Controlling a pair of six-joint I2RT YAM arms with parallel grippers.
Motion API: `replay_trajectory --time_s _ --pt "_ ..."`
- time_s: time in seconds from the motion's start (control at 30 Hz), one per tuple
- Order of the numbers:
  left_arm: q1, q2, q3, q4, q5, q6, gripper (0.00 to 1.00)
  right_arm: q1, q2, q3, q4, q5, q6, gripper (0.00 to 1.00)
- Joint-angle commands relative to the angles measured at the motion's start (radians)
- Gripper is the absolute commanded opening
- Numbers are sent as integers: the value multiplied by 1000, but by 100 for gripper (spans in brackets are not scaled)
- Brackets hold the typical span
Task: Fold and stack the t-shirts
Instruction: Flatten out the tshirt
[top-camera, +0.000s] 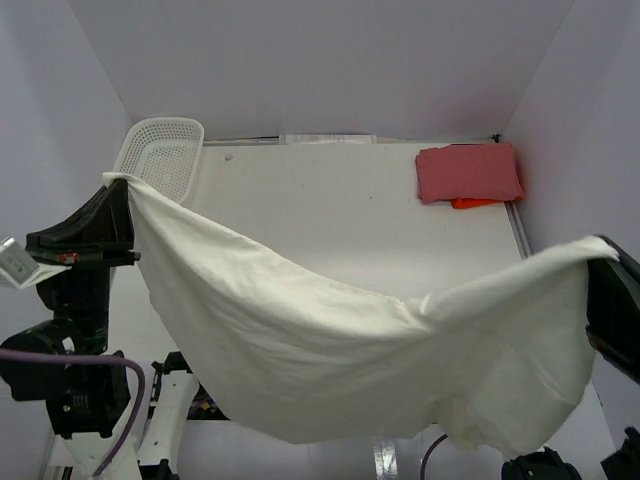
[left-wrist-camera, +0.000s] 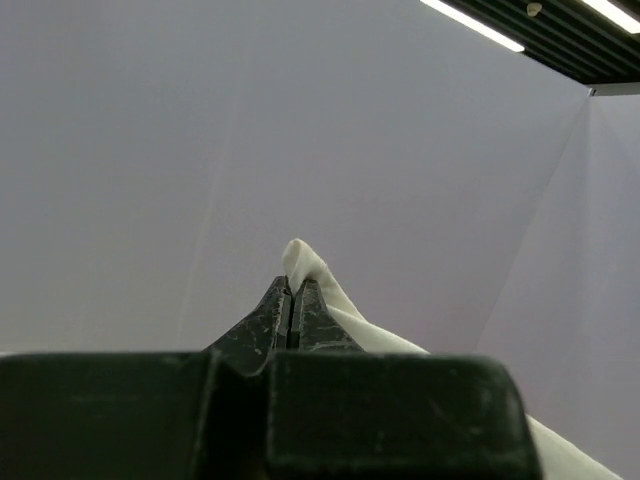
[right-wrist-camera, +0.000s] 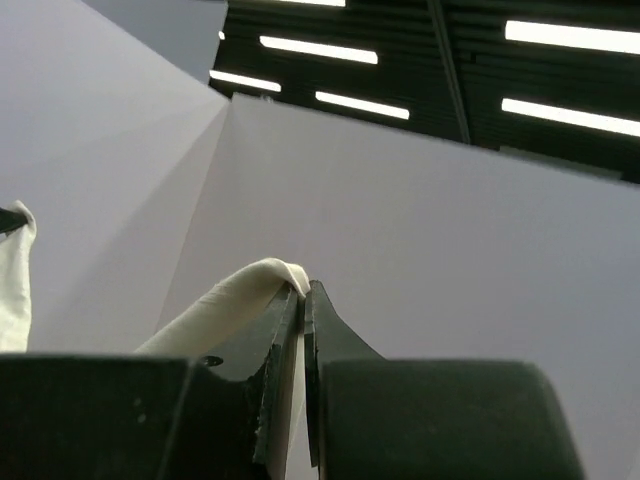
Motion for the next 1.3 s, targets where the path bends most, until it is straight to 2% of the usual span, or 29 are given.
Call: replay_trajectory --time_s 0.0,0.1,0.27,0.37,0.43,0.5,0.53,0.6,0.63,0.67,0.7,0.73,0.77,0.8,0.83,0.87,0.93,0.97,1.0,1.03,1.13,1.2,1.27 --pt "-3 122 -106 39 7 -2 0 10 84 -133 -37 71 8 8" --pt "-2 176 -161 119 25 -13 0 11 120 -188 -10 75 -4 8" --pt "-2 368 -122 227 35 -36 0 13 261 -152 26 71 -35 8" --pt "-2 495 -73 298 50 -53 0 11 366 -117 60 81 -47 8" --pt "-3 582 2 315 53 -56 0 13 490 -37 61 78 -47 8" --pt "-2 723 67 343 47 -53 0 11 618 35 136 69 -12 8" --pt "-2 830 167 338 41 -47 0 10 671 99 144 51 18 8" --pt "3 949 309 324 44 -41 0 -9 887 292 129 22 67 8" --pt "15 1092 511 276 53 -44 0 -70 1047 539 132 -47 172 8" --pt "29 1172 636 227 76 -60 0 -96 1103 639 161 -73 243 8" --pt "47 1249 773 134 146 -85 0 -128 1134 681 272 -104 312 8" --pt "72 1320 994 105 172 -121 0 -159 1137 624 350 -142 357 8" --pt "75 1381 1045 94 188 -122 0 -159 1069 546 401 -182 353 8" --pt "75 1370 1044 129 203 -117 0 -158 1005 437 455 -192 344 8" --pt "76 1333 988 177 209 -108 0 -158 933 299 613 -193 339 8" --pt "75 1198 741 262 206 -108 0 -158 792 53 662 -155 319 8" --pt "75 1053 469 496 194 -111 0 -159 717 -49 672 -150 263 8" --pt "75 1000 376 528 196 -102 0 -159 688 -90 655 -191 255 8" --pt "76 927 245 536 196 -100 0 -161 676 -116 635 -210 256 8" --pt "78 894 110 539 196 -105 0 -161 623 -252 641 -237 270 8" --pt "84 755 -115 550 206 -137 0 -155 495 -566 760 -246 382 8" --pt "86 672 -311 519 243 -177 0 -144 398 -799 727 -232 408 8" --pt "84 635 -397 440 298 -183 0 -115 337 -921 664 -216 405 8"
